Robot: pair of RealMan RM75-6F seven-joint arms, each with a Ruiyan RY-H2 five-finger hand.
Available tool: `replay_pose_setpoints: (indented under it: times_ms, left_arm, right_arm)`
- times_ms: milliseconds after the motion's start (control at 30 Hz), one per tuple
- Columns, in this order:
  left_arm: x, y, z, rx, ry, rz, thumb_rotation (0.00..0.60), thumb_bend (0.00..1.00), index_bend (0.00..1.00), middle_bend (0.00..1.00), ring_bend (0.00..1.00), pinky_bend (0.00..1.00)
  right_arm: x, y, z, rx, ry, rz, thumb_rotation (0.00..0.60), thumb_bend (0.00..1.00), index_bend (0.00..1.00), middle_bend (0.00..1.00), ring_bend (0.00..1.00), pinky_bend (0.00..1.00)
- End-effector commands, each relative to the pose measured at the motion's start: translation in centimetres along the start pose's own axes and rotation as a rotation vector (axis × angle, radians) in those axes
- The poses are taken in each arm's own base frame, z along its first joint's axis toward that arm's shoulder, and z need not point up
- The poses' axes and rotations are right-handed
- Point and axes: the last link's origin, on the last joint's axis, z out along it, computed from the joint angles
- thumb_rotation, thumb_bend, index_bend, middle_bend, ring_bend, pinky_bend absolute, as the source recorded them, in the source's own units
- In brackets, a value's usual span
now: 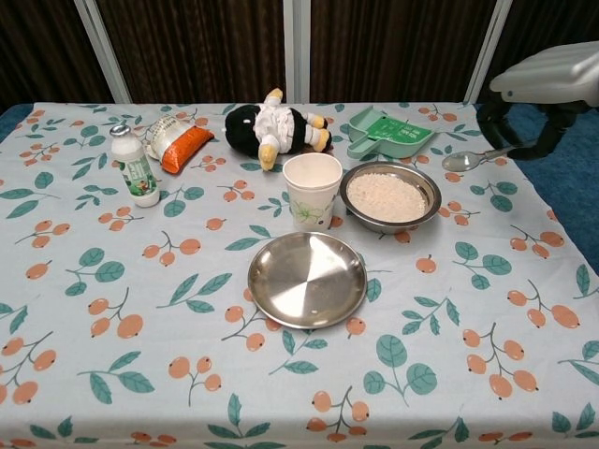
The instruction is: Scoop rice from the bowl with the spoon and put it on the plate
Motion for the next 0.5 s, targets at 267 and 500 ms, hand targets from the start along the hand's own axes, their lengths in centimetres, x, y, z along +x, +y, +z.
replay_pose_setpoints:
  times_ms: [267,500]
  left_arm:
    - [-0.1,-0.4,-0.3,0.008,0.002,-0.004,0.6,0.16,0.13,0.13,0.06,0.07]
    - [-0.3,-0.5,-0.4,0.008,0.004,-0.008,0.6,0.16,0.13,0.13,0.06,0.07]
  right_arm:
    - [1.0,-5.4,4.5,0.062,-0.082,-0.242,0.6,0.41,0.66,0.63,0.24,0.13]
    - [1.5,-7.4,5.5,0.035,-0.092,-0.349,0.6,0.41,0.67,0.63,0.24,0.12]
